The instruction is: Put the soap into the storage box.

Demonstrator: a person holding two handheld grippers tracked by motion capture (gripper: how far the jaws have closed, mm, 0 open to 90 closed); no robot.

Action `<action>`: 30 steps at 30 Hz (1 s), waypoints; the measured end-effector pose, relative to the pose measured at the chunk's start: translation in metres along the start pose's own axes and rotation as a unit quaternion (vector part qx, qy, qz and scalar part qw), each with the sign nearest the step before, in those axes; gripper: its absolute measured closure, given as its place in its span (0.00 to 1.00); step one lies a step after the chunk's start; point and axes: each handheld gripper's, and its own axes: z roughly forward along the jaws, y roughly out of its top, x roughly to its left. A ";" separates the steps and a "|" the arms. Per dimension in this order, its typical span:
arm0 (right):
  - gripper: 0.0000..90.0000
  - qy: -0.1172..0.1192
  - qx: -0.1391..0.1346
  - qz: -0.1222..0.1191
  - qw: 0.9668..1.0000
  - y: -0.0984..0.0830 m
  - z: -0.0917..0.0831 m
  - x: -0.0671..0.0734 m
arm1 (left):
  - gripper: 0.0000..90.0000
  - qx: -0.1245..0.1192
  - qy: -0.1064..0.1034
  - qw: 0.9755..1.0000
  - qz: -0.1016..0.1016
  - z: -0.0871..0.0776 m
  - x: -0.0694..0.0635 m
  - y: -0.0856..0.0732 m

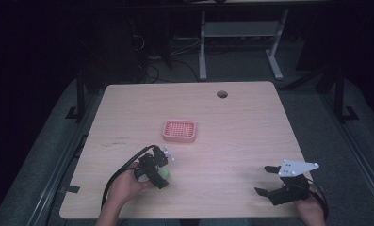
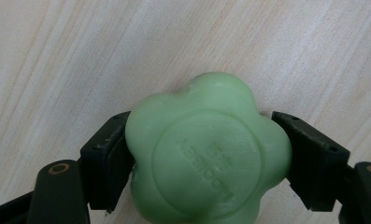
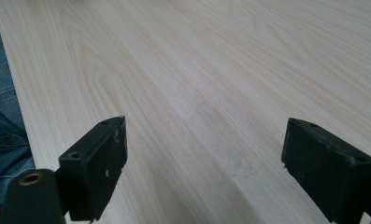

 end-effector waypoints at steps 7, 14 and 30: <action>0.15 0.000 -0.001 0.001 1.000 0.000 0.000 0.000 | 0.28 -0.001 -0.002 1.000 0.000 0.000 0.000 0.000; 0.15 -0.001 -0.001 0.001 1.000 0.000 0.000 0.000 | 0.29 0.003 -0.001 1.000 -0.007 -0.001 0.000 0.001; 0.15 -0.001 -0.001 0.003 1.000 -0.001 0.000 -0.001 | 0.29 -0.017 -0.007 1.000 -0.006 -0.015 0.002 0.004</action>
